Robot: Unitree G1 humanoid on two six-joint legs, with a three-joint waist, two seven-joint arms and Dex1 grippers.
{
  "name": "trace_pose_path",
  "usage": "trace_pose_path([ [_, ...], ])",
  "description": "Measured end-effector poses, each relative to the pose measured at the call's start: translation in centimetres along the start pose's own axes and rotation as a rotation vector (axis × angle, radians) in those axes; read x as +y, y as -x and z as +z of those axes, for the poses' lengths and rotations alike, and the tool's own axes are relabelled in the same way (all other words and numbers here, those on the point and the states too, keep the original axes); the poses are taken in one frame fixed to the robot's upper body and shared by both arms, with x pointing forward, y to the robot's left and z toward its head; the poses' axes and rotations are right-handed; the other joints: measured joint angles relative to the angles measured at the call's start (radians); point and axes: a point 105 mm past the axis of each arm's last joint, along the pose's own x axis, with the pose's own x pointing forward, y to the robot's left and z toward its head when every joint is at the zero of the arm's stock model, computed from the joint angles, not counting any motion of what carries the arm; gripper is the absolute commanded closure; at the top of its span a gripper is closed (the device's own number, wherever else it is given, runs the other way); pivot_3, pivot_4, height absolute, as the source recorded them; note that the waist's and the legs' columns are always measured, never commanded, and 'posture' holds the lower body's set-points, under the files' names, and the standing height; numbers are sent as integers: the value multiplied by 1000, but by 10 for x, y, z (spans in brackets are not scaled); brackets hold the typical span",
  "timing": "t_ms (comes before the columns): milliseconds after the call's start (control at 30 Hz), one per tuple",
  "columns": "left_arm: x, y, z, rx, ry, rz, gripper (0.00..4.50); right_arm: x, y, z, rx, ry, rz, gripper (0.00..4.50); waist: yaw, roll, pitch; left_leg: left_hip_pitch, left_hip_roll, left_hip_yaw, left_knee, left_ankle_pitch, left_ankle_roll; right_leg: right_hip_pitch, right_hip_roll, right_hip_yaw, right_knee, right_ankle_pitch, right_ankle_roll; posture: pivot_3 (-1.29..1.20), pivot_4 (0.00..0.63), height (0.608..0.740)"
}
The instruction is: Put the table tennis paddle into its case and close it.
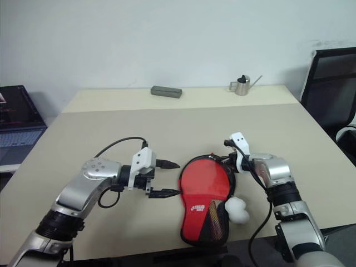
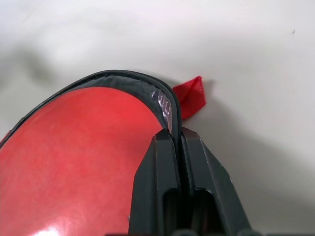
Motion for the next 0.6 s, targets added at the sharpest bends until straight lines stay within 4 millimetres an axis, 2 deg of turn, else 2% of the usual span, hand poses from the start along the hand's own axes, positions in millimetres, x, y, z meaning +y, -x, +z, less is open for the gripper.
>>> trace_pose_path([
  [233,0,0,-1,3,-1,2,0,-18,-3,14,-43,18,-87,4480,1,0,0,-1,0,0,0,0,0,0,1,3,-1,2,-4,0,150,740],
  [400,-1,0,-2,4,4,4,0,-10,1,15,-32,69,-38,4480,1,0,0,-1,0,0,0,0,0,0,1,4,-1,2,-5,0,150,740],
  [500,-1,-2,-1,-1,2,7,0,-3,3,15,-29,54,-5,3828,1,0,0,-1,0,0,0,0,0,0,2,4,-1,2,-5,0,150,740],
  [600,-2,-5,-1,-9,-3,-2,0,0,7,14,-17,36,13,2887,-1,0,0,-1,0,0,0,0,0,0,2,4,-1,1,-5,0,150,740],
])
